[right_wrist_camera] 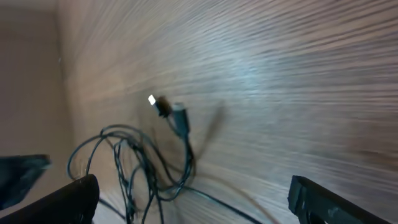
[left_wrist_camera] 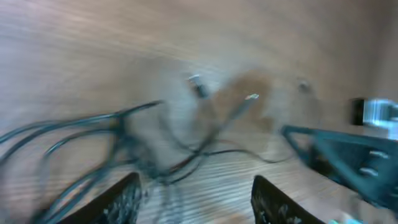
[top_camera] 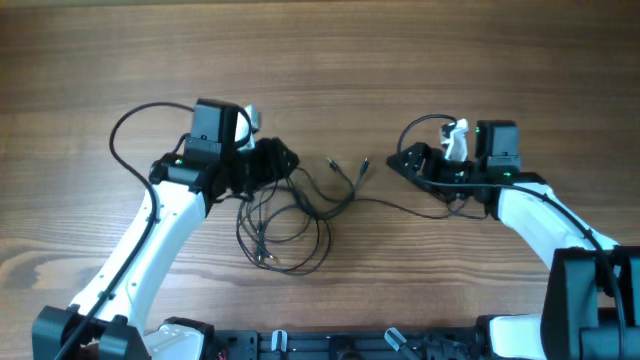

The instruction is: Untangle cables

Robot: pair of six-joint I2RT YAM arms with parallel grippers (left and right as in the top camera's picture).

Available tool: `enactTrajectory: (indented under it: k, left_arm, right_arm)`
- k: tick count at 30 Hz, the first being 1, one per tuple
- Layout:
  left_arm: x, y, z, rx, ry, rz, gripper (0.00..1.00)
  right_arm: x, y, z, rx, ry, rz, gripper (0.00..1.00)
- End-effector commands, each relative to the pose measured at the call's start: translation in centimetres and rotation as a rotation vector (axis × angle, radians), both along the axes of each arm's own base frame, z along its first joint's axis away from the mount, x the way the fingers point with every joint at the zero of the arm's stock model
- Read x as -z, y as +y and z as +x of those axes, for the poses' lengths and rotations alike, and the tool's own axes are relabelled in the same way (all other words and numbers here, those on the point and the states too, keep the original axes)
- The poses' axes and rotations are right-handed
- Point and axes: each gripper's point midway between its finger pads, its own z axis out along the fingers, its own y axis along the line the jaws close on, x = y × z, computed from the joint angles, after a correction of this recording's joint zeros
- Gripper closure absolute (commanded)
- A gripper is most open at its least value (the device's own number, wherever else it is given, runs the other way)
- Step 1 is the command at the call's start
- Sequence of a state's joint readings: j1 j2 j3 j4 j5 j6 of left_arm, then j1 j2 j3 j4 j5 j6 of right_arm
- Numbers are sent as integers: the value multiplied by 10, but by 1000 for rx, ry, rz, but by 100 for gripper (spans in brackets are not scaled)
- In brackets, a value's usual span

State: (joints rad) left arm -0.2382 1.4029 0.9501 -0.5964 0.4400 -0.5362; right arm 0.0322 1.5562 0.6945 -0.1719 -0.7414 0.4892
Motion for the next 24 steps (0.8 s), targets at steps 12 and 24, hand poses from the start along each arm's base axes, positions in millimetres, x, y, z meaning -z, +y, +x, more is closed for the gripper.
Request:
enactTrajectory:
  k: [12,24]
  left_arm:
    - [107,65,-23,64,196,455,20]
    - [40,19,114,-243,-280,36,96]
  right_arm:
    - [-19,63,-5,-204,-155,43,0]
    - [-35,63,18,-178,-286,34,0]
